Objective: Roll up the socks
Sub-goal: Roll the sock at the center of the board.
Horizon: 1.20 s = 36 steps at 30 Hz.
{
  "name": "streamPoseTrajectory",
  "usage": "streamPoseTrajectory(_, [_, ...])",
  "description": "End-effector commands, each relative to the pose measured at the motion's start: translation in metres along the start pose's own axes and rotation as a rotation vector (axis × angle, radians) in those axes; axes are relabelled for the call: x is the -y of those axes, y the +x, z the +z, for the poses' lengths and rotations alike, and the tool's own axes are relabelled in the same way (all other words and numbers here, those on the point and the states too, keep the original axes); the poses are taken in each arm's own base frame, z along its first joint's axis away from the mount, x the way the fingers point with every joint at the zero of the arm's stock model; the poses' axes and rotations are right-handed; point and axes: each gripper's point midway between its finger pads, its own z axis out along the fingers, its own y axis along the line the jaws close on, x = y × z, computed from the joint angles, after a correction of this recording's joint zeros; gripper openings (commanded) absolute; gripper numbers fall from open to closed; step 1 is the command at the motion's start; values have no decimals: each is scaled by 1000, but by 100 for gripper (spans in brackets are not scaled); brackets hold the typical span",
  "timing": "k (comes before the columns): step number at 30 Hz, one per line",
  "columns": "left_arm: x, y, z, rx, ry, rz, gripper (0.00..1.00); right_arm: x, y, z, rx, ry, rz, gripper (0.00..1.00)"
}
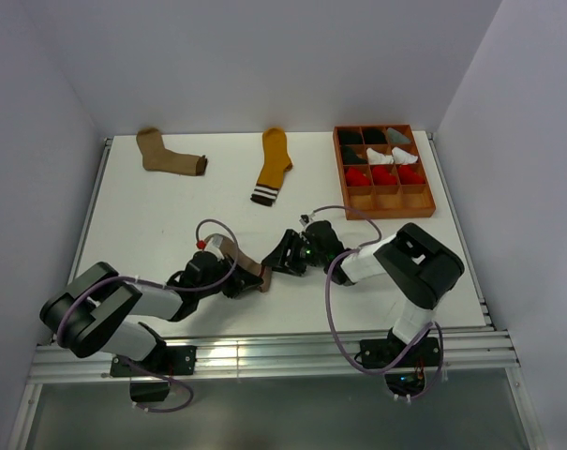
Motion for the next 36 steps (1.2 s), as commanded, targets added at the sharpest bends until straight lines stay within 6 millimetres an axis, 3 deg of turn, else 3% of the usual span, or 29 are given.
streamPoseTrajectory(1, [11, 0, -3, -18, 73, -61, 0, -7, 2, 2, 0, -55, -23, 57])
streamPoseTrajectory(12, [-2, -2, 4, -35, 29, -103, 0, 0, 12, 10, -48, -74, -10, 51])
streamPoseTrajectory(17, [-11, 0, 7, -53, 1, -103, 0, -1, 13, 10, -52, -84, -6, 42])
streamPoseTrajectory(20, [-15, -1, 8, -50, -21, -96, 0, -1, 10, 9, -39, -59, -19, 22])
streamPoseTrajectory(21, [-20, -2, 9, -46, -49, -93, 1, 7, 11, 7, -48, -20, -23, 18])
streamPoseTrajectory(23, [-16, -6, 9, -31, -54, -58, 3, 2, 5, 6, -34, 7, -47, 10])
streamPoseTrajectory(24, [-17, -12, 10, -4, -67, -41, 9, 16, 7, 4, -43, 81, -52, 4])
streamPoseTrajectory(25, [-21, -12, 7, -4, -100, -13, 12, 12, 0, 6, -29, 98, -65, 1])
streamPoseTrajectory(28, [-18, -27, 3, 52, -155, 62, 27, 20, -8, 1, -22, 217, -92, 0])
streamPoseTrajectory(30, [-8, -37, 2, 93, -175, 110, 41, 21, -12, -2, -21, 268, -121, 0])
streamPoseTrajectory(32, [1, -46, -4, 146, -209, 175, 49, 25, -17, -5, -23, 355, -132, 0])
streamPoseTrajectory(33, [4, -48, -6, 165, -220, 199, 55, 32, -10, -10, -52, 413, -126, 0])
streamPoseTrajectory(34, [17, -52, -8, 212, -218, 251, 58, 26, -18, -7, -33, 428, -139, 0])
streamPoseTrajectory(36, [21, -52, -12, 240, -253, 308, 63, 25, -18, -9, -53, 483, -147, 0])
